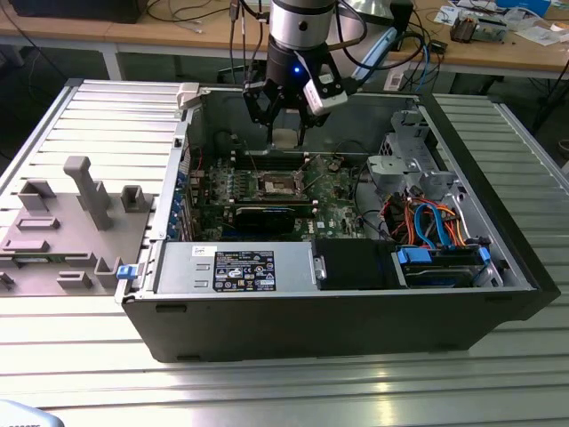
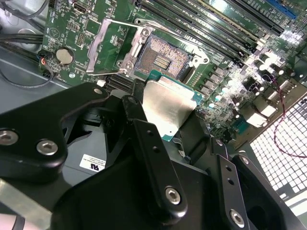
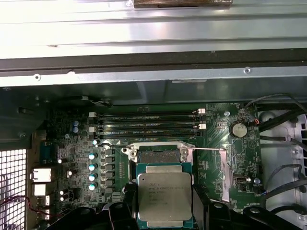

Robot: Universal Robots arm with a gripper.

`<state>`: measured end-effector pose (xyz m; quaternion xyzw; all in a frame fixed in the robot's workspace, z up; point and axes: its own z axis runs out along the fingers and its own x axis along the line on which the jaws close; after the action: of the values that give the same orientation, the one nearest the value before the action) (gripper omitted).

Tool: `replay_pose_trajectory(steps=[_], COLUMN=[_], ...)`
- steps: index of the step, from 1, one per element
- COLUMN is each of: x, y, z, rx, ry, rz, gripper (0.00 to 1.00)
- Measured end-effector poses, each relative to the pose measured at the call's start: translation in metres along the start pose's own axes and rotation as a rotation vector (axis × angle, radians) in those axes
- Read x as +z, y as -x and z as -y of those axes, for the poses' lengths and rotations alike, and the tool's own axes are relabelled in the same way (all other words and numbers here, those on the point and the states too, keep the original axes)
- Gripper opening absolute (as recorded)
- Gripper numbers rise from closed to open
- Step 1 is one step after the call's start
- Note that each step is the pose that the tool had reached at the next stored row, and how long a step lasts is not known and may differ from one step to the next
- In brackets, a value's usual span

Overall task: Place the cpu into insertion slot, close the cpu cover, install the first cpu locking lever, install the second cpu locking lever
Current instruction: 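Place the cpu into insertion slot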

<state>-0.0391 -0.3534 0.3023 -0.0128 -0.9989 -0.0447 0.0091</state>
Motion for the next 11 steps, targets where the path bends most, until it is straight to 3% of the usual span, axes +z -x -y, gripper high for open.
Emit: replay_pose_trajectory(steps=[11], x=[0.0002], y=[0.0000], z=[0.0000], rx=[0.010], ry=[0.0001], rz=[0.0009], gripper=[0.55])
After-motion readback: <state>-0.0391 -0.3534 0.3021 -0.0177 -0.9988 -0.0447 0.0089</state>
